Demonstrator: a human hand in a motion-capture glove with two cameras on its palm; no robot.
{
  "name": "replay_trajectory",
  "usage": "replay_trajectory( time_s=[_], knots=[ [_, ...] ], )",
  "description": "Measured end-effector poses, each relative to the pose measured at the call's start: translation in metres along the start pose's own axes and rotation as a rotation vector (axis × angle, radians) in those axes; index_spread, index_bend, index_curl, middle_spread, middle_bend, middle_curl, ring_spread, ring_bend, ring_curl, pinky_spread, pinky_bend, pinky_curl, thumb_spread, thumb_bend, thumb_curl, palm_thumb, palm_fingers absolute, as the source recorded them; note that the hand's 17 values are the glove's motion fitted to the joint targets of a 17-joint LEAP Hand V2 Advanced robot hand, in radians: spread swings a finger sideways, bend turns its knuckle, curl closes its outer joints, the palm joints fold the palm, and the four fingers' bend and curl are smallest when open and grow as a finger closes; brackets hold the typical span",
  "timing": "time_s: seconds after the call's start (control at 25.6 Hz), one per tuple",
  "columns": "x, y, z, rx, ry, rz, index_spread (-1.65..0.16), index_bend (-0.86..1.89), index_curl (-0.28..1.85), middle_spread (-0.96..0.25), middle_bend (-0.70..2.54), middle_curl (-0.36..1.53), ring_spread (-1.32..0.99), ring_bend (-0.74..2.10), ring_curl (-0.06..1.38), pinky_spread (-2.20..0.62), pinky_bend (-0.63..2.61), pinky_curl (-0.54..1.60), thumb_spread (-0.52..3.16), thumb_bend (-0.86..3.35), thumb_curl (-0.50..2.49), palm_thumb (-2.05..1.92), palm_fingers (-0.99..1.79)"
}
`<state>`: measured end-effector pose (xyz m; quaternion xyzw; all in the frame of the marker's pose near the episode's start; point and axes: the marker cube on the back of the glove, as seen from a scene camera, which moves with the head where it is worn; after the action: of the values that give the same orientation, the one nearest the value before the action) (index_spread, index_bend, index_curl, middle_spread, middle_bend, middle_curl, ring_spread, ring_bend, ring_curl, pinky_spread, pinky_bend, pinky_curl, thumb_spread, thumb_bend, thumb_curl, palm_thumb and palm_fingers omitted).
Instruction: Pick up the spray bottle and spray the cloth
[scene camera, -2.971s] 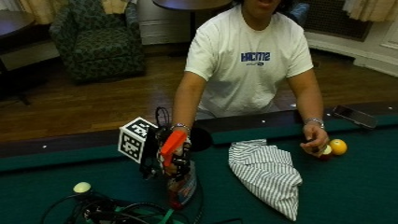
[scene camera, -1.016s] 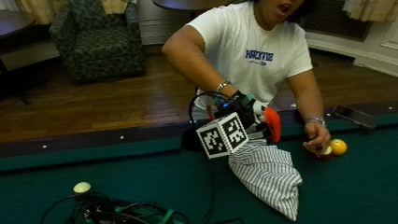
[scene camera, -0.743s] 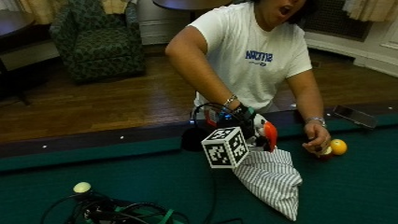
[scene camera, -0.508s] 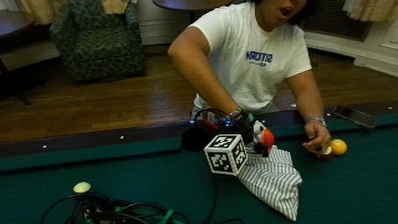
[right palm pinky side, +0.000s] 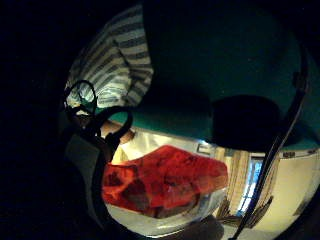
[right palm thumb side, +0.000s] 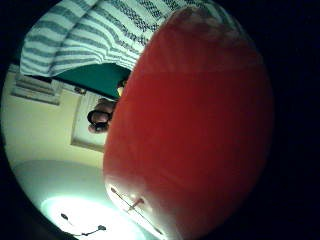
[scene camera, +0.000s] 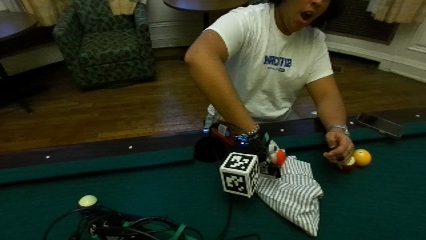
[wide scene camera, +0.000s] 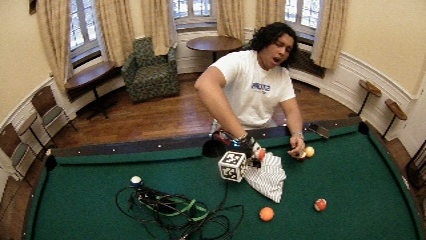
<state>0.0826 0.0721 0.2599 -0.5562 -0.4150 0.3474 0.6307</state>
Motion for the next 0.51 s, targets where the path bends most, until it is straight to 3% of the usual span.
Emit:
replay_trajectory(
  time_s=[0.27, 0.51],
  knots=[
    [-0.001, 0.000, -0.002, -0.007, 0.018, 0.006, -0.26, 0.34, 0.63, -0.21, 0.60, 0.60, -0.22, 0.77, 0.50, -0.30, 0.52, 0.42, 0.41, -0.03, 0.83, 0.96, 1.34],
    [-0.018, 0.026, -0.012, 0.034, -0.003, -0.105, -0.26, 0.33, 0.63, -0.21, 0.59, 0.60, -0.22, 0.77, 0.50, -0.30, 0.53, 0.42, 0.41, -0.03, 0.83, 0.95, 1.34]
  ],
)
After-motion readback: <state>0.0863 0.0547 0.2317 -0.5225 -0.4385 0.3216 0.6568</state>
